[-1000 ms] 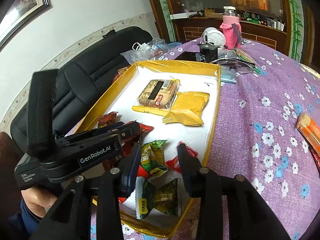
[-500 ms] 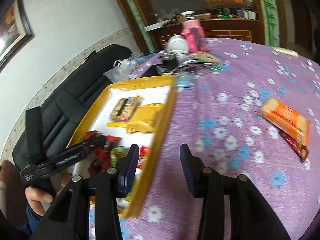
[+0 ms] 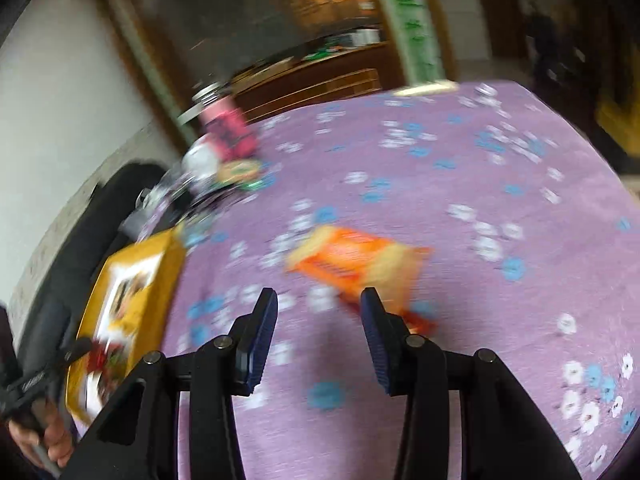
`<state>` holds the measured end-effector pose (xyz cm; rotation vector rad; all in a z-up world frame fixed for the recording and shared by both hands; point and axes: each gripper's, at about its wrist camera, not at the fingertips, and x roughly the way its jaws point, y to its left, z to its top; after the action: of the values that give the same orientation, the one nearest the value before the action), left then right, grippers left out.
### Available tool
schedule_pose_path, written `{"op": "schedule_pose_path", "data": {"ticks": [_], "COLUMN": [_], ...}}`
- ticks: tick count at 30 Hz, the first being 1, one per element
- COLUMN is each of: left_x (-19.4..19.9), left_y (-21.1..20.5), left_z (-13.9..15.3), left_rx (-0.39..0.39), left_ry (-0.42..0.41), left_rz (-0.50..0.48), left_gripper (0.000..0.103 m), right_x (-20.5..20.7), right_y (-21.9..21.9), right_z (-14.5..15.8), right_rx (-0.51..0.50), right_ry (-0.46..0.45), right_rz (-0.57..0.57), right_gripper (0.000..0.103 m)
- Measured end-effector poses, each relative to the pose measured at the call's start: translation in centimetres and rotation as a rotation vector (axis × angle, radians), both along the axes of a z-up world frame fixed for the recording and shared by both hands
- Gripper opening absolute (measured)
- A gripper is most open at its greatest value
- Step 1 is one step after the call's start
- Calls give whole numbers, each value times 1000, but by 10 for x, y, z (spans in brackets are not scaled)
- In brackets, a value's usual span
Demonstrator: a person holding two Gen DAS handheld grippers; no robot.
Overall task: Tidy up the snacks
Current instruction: 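Move both tools back toward the orange cracker pack and chocolate bar, then grasp the orange cracker pack with the left tool and lift it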
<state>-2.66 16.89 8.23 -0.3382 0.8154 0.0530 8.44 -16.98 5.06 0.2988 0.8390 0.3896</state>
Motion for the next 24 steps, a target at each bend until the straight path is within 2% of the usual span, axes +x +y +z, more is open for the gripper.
{"op": "schedule_pose_path", "data": {"ticks": [3, 7, 11, 16, 18, 20, 21, 24], "left_x": [34, 81, 131, 192, 208, 225, 229, 230], "left_y": [-37, -89, -130, -172, -184, -198, -202, -211], "left_z": [2, 3, -3, -29, -40, -54, -57, -59], "left_rx": [-44, -37, -42, -24, 6, 62, 95, 207], "left_ry": [56, 87, 115, 169, 183, 208, 195, 187], "left_rz": [-75, -144, -181, -181, -188, -205, -203, -234], "left_gripper": [50, 50, 50, 50, 47, 38, 35, 34], "right_x": [14, 20, 17, 19, 21, 22, 23, 25], "right_y": [-33, -63, -70, -73, -74, -76, -77, -82], "right_z": [-20, -30, -30, -29, -30, -32, -32, -34], "right_rx": [72, 214, 238, 252, 255, 257, 259, 274], "right_ry": [88, 162, 163, 167, 170, 174, 176, 183], "right_rz": [-81, -142, -175, -191, -200, -202, -205, -209], "right_gripper": [42, 42, 42, 42, 42, 42, 42, 42]}}
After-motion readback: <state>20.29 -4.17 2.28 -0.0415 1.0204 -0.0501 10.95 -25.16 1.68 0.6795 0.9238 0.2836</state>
